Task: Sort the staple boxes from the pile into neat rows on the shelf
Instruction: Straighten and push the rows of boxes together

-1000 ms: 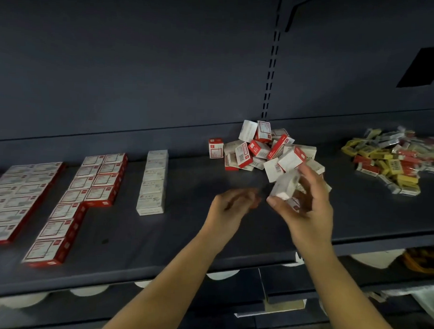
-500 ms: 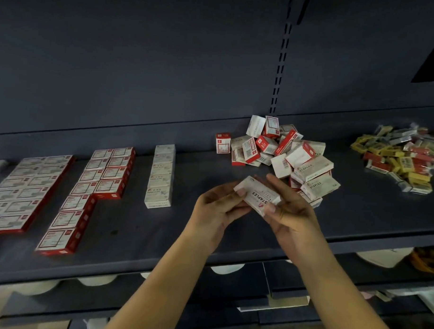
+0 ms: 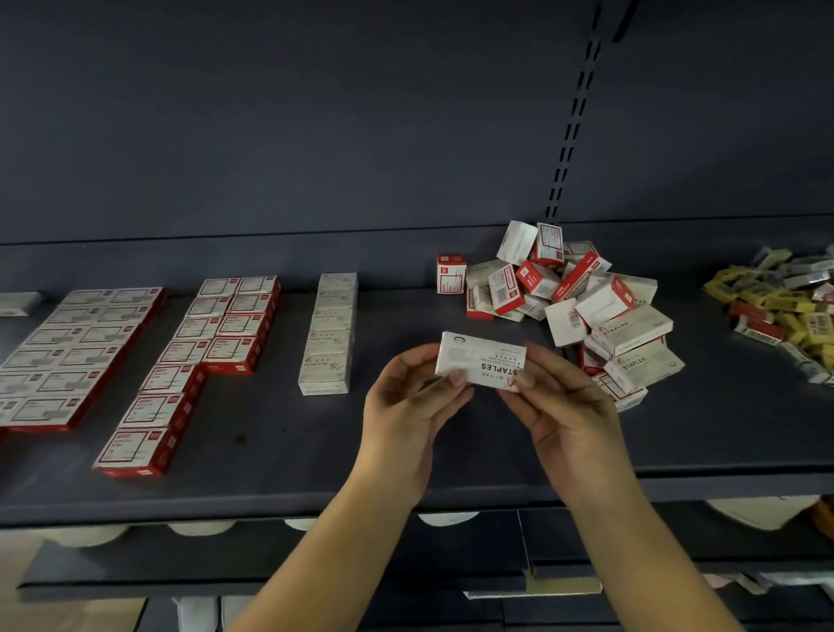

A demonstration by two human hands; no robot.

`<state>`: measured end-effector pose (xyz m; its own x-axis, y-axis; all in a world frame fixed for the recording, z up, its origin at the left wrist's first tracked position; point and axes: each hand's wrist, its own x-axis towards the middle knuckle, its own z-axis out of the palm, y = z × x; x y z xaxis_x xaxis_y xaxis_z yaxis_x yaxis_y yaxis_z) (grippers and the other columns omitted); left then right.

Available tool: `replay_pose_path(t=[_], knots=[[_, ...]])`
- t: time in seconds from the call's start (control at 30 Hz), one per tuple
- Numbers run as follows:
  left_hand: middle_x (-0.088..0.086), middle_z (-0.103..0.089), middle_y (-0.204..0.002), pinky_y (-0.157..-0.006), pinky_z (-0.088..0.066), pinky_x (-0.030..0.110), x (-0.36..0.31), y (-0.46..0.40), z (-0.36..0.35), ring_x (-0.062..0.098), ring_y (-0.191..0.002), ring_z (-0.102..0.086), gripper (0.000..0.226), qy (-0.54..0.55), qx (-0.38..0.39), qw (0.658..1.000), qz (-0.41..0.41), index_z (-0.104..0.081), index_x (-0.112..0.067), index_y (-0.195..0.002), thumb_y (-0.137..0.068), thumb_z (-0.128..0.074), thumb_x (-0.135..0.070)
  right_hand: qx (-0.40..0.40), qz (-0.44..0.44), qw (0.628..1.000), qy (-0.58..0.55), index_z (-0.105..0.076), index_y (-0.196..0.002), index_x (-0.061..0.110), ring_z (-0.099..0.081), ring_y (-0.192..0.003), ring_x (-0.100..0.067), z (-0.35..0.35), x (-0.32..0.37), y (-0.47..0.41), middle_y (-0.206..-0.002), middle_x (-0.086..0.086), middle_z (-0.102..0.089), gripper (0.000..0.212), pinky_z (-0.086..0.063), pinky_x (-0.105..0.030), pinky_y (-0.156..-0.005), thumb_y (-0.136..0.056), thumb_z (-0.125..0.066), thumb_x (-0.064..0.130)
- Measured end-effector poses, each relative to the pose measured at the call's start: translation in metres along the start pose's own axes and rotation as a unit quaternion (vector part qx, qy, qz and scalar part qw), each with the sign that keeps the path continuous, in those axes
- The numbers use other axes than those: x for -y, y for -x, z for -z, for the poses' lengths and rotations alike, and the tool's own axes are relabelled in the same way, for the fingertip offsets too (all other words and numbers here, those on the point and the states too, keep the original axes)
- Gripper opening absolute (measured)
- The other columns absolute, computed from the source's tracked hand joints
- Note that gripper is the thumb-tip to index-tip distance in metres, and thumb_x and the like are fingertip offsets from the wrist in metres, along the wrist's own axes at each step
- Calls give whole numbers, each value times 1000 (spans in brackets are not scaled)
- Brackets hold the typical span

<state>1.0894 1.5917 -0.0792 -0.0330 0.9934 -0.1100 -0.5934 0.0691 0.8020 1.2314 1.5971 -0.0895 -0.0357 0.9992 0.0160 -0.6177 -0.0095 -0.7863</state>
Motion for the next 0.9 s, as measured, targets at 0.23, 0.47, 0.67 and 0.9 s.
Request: replay_pose_path(t=[0.23, 0.47, 0.67, 0.9], knots=[[15, -70, -97, -82, -56, 32, -3, 0, 5, 24, -93, -68, 31, -13, -28, 999, -25, -62, -4, -96, -65, -67, -5, 8, -18, 1000, 13, -72, -95, 12, -68, -95, -23, 3, -12, -6, -98, -15, -71, 59, -55, -26, -72, -41, -91, 30], [-2, -71, -76, -63, -53, 27, -19, -10, 13, 12, -73, -67, 11, -122, -59, 990, -46, -65, -15, -86, -77, -68, -9, 13, -68, 993, 100, -68, -98, 12, -59, -63, -19, -5, -15, -1, -79, -9, -69, 37, -47, -25, -53, -68, -73, 34], [13, -68, -80, -60, -52, 29, -20, -6, 15, 23, -74, -65, 36, -167, -8, 986, -15, -69, 1, -93, -67, -69, -24, 89, -52, 981, 166, -61, -109, 13, -61, -58, -21, -25, -14, 3, -77, -9, -68, 36, -48, -26, -46, -75, -73, 17], [16, -71, -95, -77, -57, 34, -25, -2, 25, 30, -90, -69, 32, -90, 5, 996, -9, -66, -3, -100, -71, -65, -17, 12, 9, 997, 80, -48, -106, 12, -69, -86, -30, -29, -26, 4, -96, -14, -69, 64, -56, -32, -68, -59, -82, 38]])
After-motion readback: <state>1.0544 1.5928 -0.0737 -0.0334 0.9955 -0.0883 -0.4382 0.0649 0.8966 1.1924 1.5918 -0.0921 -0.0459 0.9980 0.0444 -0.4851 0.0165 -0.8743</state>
